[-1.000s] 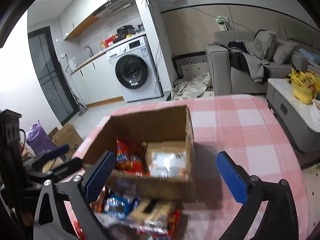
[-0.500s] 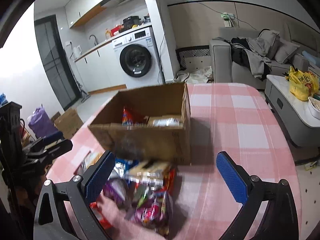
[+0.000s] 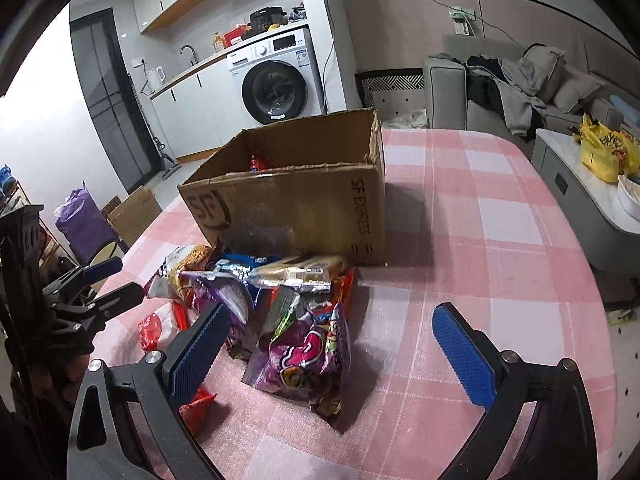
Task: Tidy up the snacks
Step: 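Withdraw both tools from the box back toward the snack pile, then grasp the red balloon-glue packet with the left tool while the right tool grasps a purple candy bag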
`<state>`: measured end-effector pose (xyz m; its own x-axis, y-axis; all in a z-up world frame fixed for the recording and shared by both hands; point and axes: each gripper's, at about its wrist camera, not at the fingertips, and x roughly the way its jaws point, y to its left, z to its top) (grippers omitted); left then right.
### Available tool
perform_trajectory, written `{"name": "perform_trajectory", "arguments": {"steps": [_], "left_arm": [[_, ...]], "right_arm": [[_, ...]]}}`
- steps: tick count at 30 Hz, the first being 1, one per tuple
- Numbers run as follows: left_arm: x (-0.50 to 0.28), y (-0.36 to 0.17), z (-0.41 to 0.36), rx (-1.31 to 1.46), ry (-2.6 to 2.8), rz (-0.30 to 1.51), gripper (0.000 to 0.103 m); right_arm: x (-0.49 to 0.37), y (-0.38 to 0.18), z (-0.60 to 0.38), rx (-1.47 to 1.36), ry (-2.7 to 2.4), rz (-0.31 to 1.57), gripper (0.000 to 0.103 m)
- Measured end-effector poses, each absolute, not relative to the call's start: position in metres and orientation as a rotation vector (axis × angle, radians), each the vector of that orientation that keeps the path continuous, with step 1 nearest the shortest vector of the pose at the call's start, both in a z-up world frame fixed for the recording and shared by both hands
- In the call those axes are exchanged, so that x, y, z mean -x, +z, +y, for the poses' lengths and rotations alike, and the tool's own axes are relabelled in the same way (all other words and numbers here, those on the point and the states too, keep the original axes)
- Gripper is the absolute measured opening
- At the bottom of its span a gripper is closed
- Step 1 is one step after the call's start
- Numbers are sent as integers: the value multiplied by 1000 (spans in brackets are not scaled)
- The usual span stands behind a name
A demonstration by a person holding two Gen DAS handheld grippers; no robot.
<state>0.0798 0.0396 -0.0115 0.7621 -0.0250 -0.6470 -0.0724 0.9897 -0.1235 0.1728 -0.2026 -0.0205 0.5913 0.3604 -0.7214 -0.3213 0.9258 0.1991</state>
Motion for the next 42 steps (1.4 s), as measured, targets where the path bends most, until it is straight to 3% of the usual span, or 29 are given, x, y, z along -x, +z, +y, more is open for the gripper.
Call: {"name": "perform_trajectory", "arguments": {"steps": [27,32,42], "left_arm": [[-90,-58,28,85,-26,896,102],[-94,-62,31,101,-45,908,102],[-98,-66,34,129,-97,902,73]], "right_arm": [[-175,-60,-188,-53,431,981,103],[-175,-63,-186,-55,466,988,87],[-177,-67,-192,-80,472,996,83]]}}
